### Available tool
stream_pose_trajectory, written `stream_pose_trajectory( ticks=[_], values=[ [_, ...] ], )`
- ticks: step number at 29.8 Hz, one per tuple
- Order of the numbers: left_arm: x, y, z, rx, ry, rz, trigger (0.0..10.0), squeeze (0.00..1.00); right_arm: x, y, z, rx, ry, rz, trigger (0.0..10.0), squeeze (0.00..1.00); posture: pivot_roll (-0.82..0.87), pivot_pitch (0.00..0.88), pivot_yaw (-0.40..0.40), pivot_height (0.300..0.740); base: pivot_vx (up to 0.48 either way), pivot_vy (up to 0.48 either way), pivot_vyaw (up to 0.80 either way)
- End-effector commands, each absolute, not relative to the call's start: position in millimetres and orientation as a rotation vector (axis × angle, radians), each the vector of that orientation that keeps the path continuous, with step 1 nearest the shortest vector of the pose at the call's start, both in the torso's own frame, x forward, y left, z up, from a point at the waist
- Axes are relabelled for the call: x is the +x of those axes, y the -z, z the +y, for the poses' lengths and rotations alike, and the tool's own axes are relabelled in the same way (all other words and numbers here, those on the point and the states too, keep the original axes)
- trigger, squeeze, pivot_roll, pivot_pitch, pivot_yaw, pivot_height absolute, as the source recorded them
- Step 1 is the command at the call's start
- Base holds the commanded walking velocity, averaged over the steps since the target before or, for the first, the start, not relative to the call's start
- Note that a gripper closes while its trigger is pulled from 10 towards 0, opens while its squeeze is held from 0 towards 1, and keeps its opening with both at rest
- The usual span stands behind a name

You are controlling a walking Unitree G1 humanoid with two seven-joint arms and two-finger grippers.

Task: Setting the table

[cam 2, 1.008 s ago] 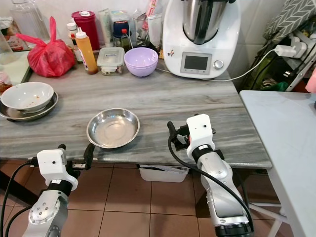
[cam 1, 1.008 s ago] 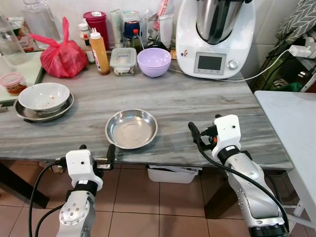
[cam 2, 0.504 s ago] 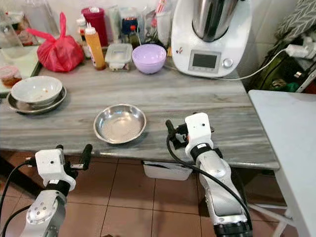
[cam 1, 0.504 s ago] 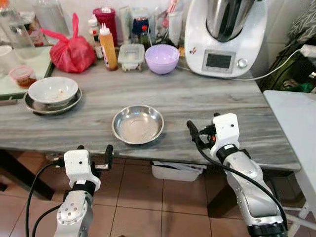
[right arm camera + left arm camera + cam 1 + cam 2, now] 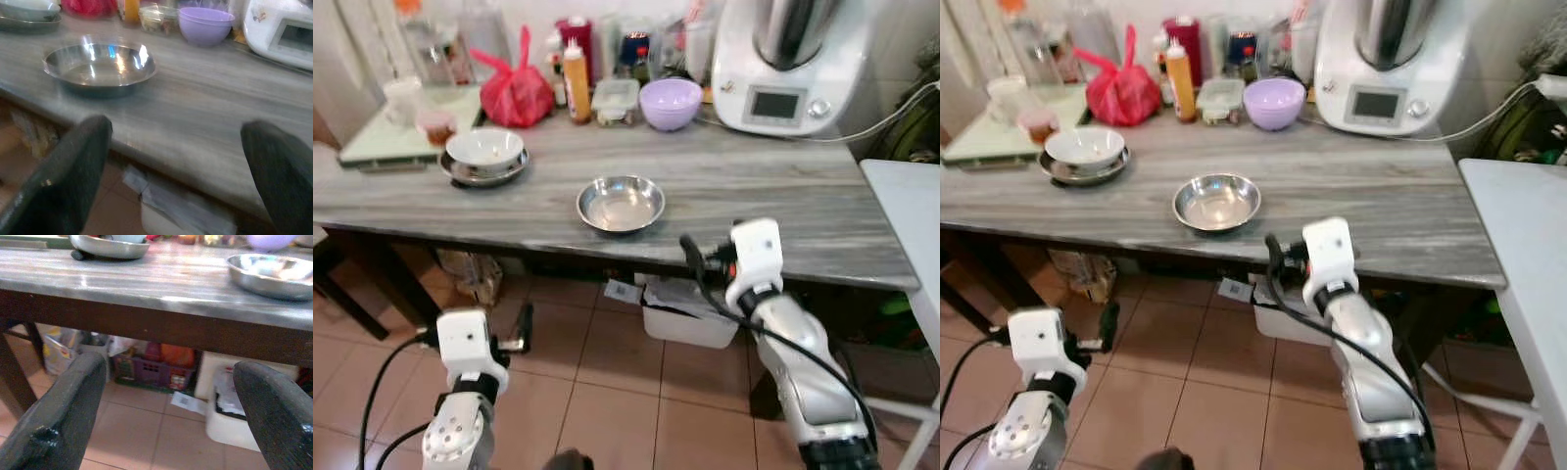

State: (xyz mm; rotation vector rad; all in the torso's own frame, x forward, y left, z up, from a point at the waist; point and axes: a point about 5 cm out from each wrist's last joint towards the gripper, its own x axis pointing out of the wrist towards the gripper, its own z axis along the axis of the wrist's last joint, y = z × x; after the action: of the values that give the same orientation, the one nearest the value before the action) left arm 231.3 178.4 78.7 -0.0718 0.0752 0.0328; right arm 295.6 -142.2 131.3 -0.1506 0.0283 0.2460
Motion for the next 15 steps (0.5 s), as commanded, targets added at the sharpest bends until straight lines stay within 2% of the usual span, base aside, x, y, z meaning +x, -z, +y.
stream_pose_trajectory(
  ticks=[1,15],
  values=[
    [230.7,-80.9,180.4,-0.058,-0.028,0.072,10.0,0.0,297.2,-136.9,-138.4,-0.144,-0.254,0.005,10.0,0.0,-0.12,0.046,0.037,0.74,-0.337,0.0,0.0],
    [230.3,-81.1,182.2,-0.046,-0.019,0.08,10.0,0.0,299.7,-136.1,-138.8,-0.145,-0.241,0.006,10.0,0.0,-0.11,0.046,0.038,0.74,-0.353,0.0,0.0]
  ],
)
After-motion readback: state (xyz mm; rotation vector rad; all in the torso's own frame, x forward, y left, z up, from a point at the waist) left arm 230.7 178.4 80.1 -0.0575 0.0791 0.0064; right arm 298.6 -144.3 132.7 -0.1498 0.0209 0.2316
